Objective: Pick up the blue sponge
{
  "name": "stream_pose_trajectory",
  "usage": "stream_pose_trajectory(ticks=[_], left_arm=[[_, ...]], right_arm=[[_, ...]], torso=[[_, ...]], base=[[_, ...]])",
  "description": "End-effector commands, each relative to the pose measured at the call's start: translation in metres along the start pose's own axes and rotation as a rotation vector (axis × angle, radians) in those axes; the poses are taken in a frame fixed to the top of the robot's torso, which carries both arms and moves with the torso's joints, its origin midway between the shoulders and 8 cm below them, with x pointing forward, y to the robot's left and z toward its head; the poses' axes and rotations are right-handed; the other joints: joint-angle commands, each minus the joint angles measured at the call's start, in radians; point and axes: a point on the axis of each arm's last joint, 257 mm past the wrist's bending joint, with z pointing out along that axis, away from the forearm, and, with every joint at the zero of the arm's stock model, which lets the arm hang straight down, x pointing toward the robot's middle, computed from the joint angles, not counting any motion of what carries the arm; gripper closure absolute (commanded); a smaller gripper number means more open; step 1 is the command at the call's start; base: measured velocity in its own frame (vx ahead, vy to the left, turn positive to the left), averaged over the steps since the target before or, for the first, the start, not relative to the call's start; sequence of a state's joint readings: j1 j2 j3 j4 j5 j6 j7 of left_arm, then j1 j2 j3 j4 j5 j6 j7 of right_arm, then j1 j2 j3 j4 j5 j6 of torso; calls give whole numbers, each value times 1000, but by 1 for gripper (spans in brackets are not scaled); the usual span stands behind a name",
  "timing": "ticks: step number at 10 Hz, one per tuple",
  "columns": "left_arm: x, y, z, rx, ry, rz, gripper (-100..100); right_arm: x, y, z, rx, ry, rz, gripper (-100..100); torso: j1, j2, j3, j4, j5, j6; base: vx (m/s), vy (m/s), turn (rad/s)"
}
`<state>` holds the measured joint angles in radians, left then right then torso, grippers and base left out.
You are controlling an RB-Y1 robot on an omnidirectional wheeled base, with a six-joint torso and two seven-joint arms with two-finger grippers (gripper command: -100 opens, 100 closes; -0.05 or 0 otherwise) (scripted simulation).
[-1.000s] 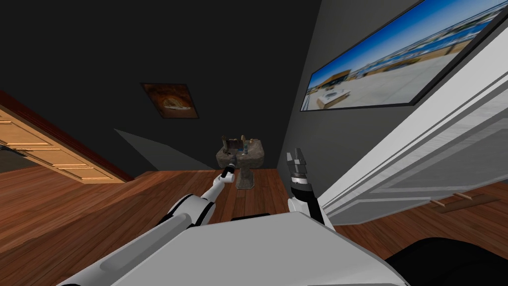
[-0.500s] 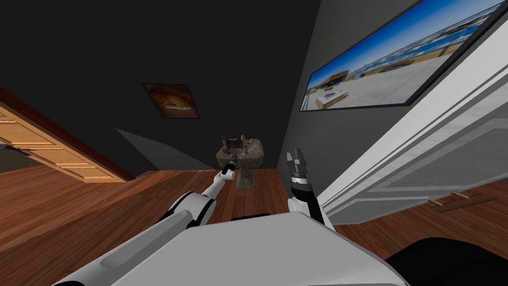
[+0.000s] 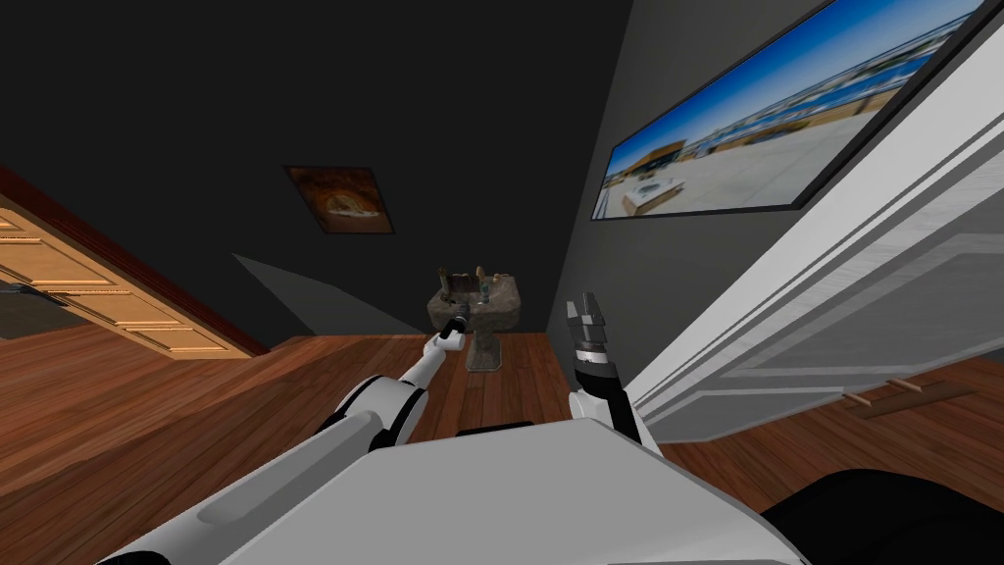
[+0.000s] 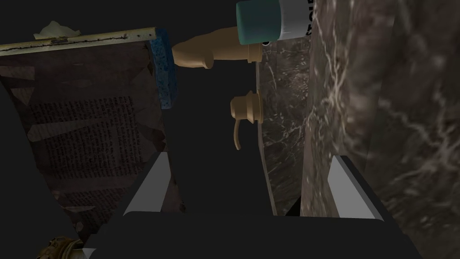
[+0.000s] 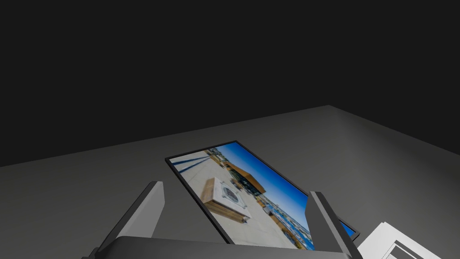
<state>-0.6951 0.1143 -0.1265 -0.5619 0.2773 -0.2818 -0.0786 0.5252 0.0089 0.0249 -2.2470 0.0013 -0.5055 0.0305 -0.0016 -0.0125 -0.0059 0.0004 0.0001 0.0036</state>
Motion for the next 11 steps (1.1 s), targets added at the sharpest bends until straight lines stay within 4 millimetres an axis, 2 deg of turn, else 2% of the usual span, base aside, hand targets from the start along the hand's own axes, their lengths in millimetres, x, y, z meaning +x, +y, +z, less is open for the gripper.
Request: stream_pose_trajectory(ticks=[1, 11], left_arm=[[2, -1, 3, -17, 4, -6, -100], [2, -12, 20, -112, 12, -36, -100]], right_arm=[[0, 0, 0, 0, 0, 0, 0], [0, 0, 0, 0, 0, 0, 0]], torso=[[0, 0, 0, 0, 0, 0], [0, 0, 0, 0, 0, 0]], base=[[-18, -13, 6], [-19, -13, 6]])
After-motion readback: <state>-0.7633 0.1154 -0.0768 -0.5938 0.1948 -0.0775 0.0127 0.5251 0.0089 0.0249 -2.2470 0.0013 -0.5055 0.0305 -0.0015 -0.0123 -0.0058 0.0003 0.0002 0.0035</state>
